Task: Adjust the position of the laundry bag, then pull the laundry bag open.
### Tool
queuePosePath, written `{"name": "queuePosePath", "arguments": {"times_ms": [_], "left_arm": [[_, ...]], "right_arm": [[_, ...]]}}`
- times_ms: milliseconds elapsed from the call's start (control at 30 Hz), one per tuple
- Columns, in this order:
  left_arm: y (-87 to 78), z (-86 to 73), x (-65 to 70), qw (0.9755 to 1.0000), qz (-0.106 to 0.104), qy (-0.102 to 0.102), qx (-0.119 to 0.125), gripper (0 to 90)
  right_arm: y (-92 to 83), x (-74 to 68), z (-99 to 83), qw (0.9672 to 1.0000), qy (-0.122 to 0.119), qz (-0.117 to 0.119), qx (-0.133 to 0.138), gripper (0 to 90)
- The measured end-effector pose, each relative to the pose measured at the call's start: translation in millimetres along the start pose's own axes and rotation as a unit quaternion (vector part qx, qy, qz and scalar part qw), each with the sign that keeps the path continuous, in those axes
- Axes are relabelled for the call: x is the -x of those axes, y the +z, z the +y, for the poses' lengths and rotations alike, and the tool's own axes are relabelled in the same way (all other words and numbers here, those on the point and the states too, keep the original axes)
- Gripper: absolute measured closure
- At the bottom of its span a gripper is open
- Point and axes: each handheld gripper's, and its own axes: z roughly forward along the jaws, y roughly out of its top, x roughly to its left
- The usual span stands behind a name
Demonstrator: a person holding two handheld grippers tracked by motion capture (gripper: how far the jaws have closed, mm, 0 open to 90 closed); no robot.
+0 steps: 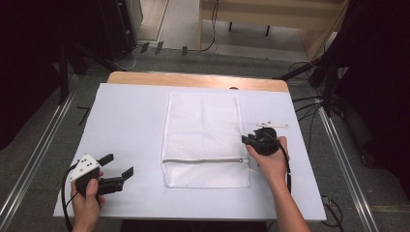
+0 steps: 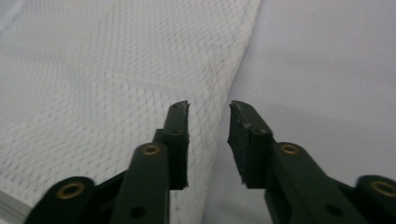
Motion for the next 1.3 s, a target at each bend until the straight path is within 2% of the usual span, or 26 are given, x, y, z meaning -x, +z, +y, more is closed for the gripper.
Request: {"name": "queuePosePath", "arguments": {"times_ms": [67,133,167,233,267,333,433,500,567,633,667,767,800,867,967,1033,1100,1167,1300], "left_arm": [[2.4,0.6,3.0,1.0,-0.004,0.001,0.0,7.5],[7.3,1.8,10.6,1.0,-0.001,0.001,-0.004,7.5],[7.3,1.8,10.6,1.0,-0.001,0.001,-0.004,7.5],[13.3,3.3,19.7,0.9999,0.0,-0.011,-0.008,7.5],[16.5,3.7,24.1,0.9998,0.0,-0.02,-0.009,7.6],[23.2,5.4,34.3,0.9993,-0.013,-0.032,-0.014,7.6],[31.6,9.4,47.0,0.9985,-0.034,-0.038,-0.018,8.0],[37.9,13.3,56.4,0.9979,-0.047,-0.039,-0.021,8.7],[44.0,16.6,66.4,0.9982,-0.039,-0.036,-0.028,14.9],[53.3,19.7,78.2,0.9982,-0.036,-0.026,-0.041,15.0],[59.6,21.2,84.3,0.9976,-0.043,-0.021,-0.049,15.4],[75.5,24.5,101.0,0.9972,-0.032,-0.01,-0.067,31.6],[80.8,25.7,106.1,0.9968,-0.036,-0.006,-0.071,43.6],[89.2,28.8,114.5,0.9956,-0.055,-0.003,-0.076,46.3],[101.7,35.4,129.5,0.9942,-0.07,0.0,-0.082,61.3],[106.8,39.1,135.2,0.9932,-0.08,-0.002,-0.084,68.8],[112.2,43.4,141.6,0.9918,-0.095,-0.002,-0.085,73.0],[116.3,46.0,146.1,0.9907,-0.105,-0.001,-0.086,75.0],[126.3,52.4,157.5,0.9888,-0.115,0.004,-0.095,78.2]], "right_arm": [[-9.8,3.5,-5.5,0.9999,0.002,0.002,0.013,58.5],[-26.6,7.1,-19.5,0.9995,-0.005,0.008,0.031,55.2],[-26.6,7.1,-19.5,0.9995,-0.005,0.008,0.031,55.2],[-36.9,10.3,-31.6,0.9992,-0.005,0.012,0.037,52.7],[-45.8,13.1,-44.5,0.9987,0.001,0.024,0.044,50.8],[-48.9,13.6,-49.0,0.9986,0.001,0.028,0.045,50.0],[-58.5,13.9,-63.4,0.9981,-0.001,0.042,0.045,48.4],[-61.7,11.8,-69.4,0.998,-0.014,0.05,0.036,47.6],[-61.1,9.8,-74.1,0.9977,-0.02,0.06,0.027,46.5],[-59.5,10.5,-75.4,0.9975,-0.018,0.064,0.024,46.5],[-57.7,11.3,-76.8,0.9974,-0.013,0.067,0.023,46.5],[-51.4,11.9,-80.1,0.9976,-0.014,0.066,0.012,46.4],[-46.7,10.1,-80.5,0.9975,-0.018,0.068,0.012,46.1],[-45.6,8.9,-80.2,0.9975,-0.019,0.067,0.011,46.2],[-38.6,1.5,-78.2,0.9966,-0.035,0.074,0.015,46.4],[-33.6,-3.2,-78.1,0.9964,-0.047,0.069,0.012,48.9],[-29.9,-6.6,-78.7,0.9972,-0.056,0.048,0.012,50.0],[-28.3,-8.2,-79.4,0.997,-0.052,0.055,0.016,49.3],[-29.4,-14.3,-85.0,0.9955,-0.073,0.056,0.021,48.6]]}}
